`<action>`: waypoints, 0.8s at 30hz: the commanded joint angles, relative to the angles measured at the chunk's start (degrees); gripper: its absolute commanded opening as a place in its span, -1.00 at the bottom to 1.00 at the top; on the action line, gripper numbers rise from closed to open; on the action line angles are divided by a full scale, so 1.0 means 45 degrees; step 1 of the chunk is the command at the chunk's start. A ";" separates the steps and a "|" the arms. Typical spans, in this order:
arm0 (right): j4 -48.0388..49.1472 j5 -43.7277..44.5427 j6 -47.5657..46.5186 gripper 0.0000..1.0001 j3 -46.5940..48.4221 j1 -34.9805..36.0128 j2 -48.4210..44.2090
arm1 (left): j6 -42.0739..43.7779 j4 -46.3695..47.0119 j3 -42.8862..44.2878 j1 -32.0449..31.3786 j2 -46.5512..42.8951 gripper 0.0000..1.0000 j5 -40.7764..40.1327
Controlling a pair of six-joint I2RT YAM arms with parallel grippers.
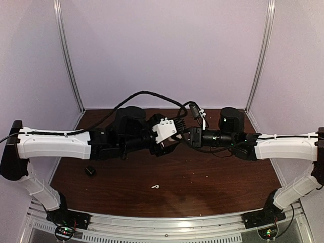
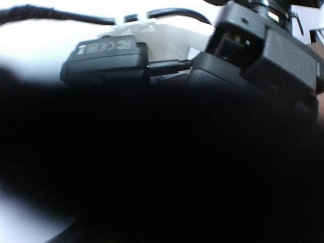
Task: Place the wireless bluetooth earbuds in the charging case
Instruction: Pass from the left arm to the right, then adjust both arms with the charging case.
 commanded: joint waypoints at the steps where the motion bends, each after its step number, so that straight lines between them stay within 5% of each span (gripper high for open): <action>1: -0.0058 -0.0238 -0.0567 -0.89 0.0166 0.0101 -0.0430 | -0.0752 0.1191 -0.0771 -0.0023 -0.1250 0.83 0.0512; 11: 0.0283 -0.1409 -0.1001 -0.91 -0.0268 0.0072 -0.1311 | -0.0812 0.1221 -0.3515 -0.0014 -0.4338 0.89 0.1985; 24: 0.2328 -0.1395 0.1466 -0.86 -0.0841 0.0296 -0.0898 | 0.0668 0.1262 -0.2467 -0.0654 -0.2839 0.72 0.1167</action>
